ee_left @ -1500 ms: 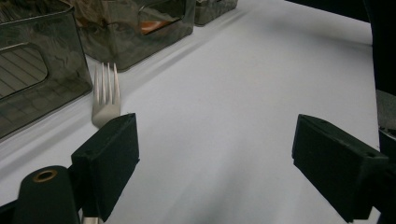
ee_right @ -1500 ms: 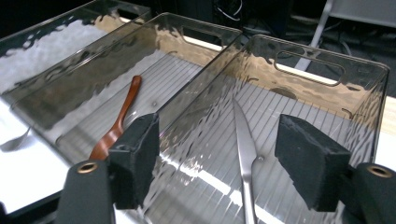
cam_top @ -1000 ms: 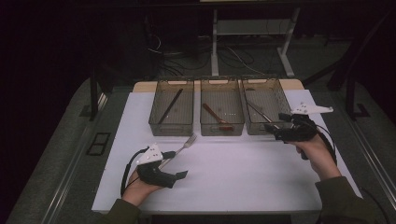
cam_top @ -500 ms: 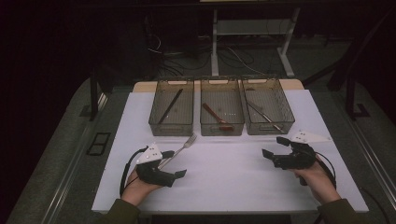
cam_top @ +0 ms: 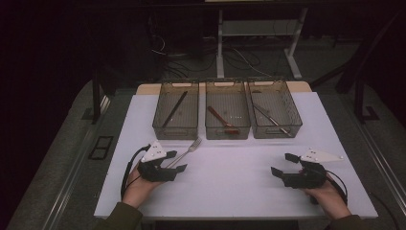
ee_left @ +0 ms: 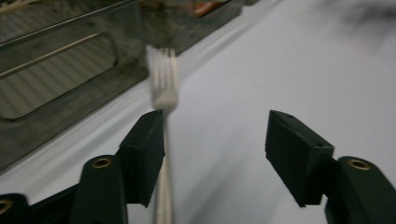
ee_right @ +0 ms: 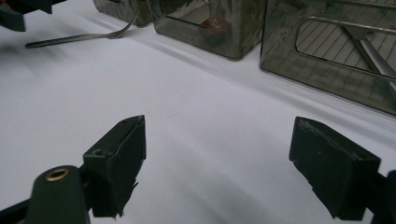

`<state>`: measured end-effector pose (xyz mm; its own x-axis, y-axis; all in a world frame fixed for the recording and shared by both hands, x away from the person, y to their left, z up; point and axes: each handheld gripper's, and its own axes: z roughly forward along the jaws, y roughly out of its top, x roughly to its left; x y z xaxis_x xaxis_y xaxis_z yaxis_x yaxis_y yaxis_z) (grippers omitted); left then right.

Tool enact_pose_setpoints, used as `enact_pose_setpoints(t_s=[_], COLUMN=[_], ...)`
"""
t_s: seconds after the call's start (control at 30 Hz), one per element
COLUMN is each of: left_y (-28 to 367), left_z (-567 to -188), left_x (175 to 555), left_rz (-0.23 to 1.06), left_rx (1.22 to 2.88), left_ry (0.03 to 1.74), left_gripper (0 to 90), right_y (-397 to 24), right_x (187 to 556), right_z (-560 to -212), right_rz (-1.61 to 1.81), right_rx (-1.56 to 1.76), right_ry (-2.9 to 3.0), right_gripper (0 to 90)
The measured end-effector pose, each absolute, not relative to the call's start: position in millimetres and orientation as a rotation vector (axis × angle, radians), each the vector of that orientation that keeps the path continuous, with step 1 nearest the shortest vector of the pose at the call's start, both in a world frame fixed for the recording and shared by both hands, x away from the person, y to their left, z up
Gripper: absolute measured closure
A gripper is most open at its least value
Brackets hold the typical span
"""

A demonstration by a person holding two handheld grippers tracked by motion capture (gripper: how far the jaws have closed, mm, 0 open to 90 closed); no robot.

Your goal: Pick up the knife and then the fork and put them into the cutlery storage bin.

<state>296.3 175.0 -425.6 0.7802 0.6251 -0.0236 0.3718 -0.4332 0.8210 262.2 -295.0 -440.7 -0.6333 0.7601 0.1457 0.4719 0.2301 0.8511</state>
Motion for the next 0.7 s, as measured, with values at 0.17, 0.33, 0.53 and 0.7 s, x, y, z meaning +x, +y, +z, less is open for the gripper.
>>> enact_pose_setpoints(t_s=[0.17,0.33,0.53,0.7], left_y=[175,171,171,170], left_z=[-430,-438,-447,-450], left_x=[311,325,335,337], left_rz=[0.353,0.338,0.298,0.272], left_rx=[2.099,2.124,2.152,2.159], left_ry=[0.796,0.838,0.875,0.879], left_gripper=[49.1,60.3,70.3,76.0], right_y=[-293,-294,-294,-294], right_x=[262,262,263,263], right_z=[-442,-441,-442,-442], right_rz=[1.355,1.356,1.360,1.351], right_rx=[1.132,1.131,1.128,1.123], right_ry=[2.225,2.222,2.224,2.233], right_gripper=[18.0,18.0,18.0,18.0])
